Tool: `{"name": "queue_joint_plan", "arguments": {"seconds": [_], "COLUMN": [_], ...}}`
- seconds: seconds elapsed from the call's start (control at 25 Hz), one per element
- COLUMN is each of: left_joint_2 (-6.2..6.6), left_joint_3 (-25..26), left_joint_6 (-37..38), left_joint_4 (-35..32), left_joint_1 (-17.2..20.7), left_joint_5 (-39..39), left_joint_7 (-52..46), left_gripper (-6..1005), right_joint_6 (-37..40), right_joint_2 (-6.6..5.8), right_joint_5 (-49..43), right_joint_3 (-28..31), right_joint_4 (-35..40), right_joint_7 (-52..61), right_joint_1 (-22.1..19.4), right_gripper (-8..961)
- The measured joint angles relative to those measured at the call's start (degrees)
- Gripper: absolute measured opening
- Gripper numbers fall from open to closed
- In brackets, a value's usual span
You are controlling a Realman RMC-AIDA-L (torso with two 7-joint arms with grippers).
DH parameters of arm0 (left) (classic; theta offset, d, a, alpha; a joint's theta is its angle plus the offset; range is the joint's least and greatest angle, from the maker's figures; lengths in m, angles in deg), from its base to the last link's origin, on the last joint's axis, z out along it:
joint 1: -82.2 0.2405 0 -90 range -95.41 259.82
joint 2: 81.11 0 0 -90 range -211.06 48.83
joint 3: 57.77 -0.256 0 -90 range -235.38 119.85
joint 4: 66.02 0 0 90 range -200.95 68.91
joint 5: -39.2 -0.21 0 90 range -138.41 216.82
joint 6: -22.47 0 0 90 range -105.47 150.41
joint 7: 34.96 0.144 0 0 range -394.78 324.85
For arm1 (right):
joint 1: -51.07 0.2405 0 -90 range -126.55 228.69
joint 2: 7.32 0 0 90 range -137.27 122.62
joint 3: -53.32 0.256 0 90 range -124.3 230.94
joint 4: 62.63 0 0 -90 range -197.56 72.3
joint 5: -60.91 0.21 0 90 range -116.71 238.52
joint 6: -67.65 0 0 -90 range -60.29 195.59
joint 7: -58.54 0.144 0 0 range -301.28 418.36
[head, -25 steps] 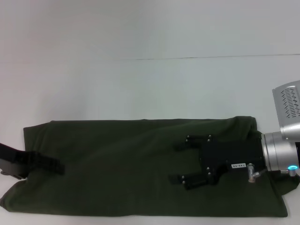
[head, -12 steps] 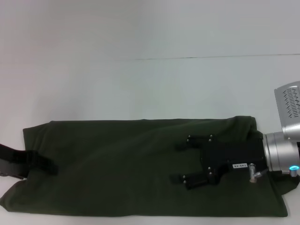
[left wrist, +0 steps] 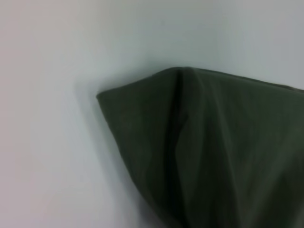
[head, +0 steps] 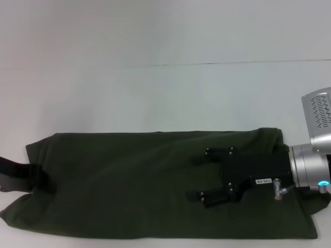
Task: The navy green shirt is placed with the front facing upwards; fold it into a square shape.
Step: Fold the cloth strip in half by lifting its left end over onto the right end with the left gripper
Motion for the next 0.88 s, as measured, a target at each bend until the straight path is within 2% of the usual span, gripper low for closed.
{"name": "queue_joint_plan", "arguments": {"seconds": [0.16,0.48,0.68,0.88], "left_joint_2": [0.02,0.36,1.80,3.70], "left_joint_3": [-0.1,0.0,0.8,5.2], "left_joint_6": [0.2,-1.2,-2.1,-2.2], "left_joint_4": [0.1,-1.5,-4.1,-7.2], "left_joint_1": [-0.2,0.1,0.7,1.0], "left_joint_5": [0.0,-0.6,-3.3,-4.9], "left_joint_7": [0.2,-1.2,-2.2,-1.9], "left_gripper": [132,82,84,87], "right_joint_6": [0.0,0.3,0.5,0.6], "right_joint_2": [0.03,0.10,0.02,0.02], "right_joint_5": [0.0,0.3,1.5,1.6], "right_joint_3": [0.0,0.1,0.1,0.2], "right_joint_4": [0.1,0.0,0.1,0.1], "right_joint_7": [0.0,0.0,0.0,0.0], "right_joint_1": [0.0,0.1,-0.2,-0.3], "right_gripper": [942,941,942,942]}}
